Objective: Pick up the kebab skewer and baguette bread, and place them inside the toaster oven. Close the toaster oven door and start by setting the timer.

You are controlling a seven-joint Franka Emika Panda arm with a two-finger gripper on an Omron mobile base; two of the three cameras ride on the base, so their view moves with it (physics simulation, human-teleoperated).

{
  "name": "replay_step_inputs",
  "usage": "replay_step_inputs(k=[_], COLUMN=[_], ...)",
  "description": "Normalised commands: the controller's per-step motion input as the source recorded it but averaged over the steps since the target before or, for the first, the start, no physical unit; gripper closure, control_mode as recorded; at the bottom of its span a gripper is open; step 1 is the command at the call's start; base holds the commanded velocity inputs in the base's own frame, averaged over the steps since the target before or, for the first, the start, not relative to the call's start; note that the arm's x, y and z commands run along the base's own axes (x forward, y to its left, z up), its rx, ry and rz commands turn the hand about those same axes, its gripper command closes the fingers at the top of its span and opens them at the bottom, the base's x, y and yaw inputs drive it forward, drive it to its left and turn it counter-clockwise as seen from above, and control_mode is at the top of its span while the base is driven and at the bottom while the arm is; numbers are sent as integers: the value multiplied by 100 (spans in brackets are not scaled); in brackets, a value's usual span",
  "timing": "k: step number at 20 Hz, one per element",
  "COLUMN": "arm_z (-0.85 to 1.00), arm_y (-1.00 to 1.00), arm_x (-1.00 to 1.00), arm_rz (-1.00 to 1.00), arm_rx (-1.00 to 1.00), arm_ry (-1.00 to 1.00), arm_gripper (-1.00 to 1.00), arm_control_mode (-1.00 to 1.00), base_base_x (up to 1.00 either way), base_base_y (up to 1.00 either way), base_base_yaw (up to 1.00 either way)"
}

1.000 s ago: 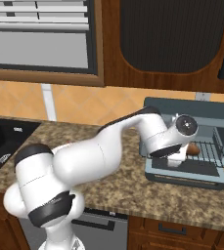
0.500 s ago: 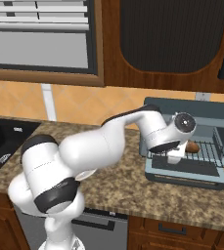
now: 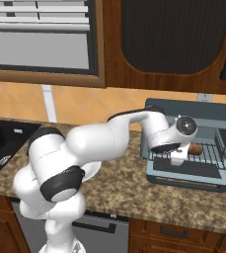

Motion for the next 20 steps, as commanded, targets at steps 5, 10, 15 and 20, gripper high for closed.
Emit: replay_step_inputs(k=[5, 10, 15, 20], arm_z=[0, -18, -19, -1], arm_y=[-14, -6, -8, -11], arm_x=[24, 19, 14, 28], arm_rz=[0, 0, 0, 0], arm_rx=[0, 0, 0, 0], arm_ry=[0, 0, 0, 0], arm_gripper=[100, 100, 100, 100], arm_control_mode=[-100, -100, -100, -100], base_base_x=[0, 0, 0, 0], base_base_y=[0, 0, 0, 0], base_base_yaw=[0, 0, 0, 0])
